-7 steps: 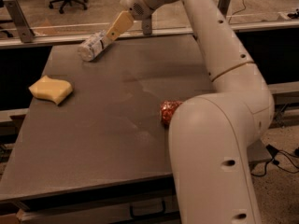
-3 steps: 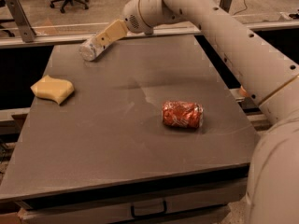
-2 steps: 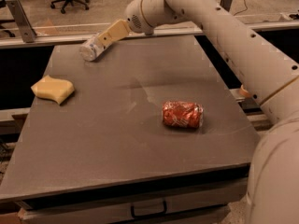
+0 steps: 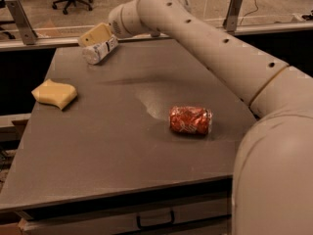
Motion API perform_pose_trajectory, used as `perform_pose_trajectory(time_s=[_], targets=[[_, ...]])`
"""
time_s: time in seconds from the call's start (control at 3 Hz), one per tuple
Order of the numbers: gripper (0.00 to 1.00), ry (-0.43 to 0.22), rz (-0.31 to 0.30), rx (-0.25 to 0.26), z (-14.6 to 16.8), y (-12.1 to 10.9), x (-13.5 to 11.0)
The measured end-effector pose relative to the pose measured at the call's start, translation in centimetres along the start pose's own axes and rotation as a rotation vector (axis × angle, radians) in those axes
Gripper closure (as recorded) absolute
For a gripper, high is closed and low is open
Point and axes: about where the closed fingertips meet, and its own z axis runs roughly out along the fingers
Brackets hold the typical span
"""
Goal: Move blue plastic bottle near sponge
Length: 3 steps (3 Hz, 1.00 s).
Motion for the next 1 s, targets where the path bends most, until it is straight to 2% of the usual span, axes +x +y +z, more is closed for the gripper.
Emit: perform_pose_trajectory(time_s=[0.33,0.67,1.0], targets=[[0.0,-0.021,-0.048,0.114,3.9,0.2,-1.6],[0.0,-0.027,-0.086,0.184,7.0,0.8,-3.0],[0.0,-0.015,-0.043,0.23,6.9,-0.9,-2.8]])
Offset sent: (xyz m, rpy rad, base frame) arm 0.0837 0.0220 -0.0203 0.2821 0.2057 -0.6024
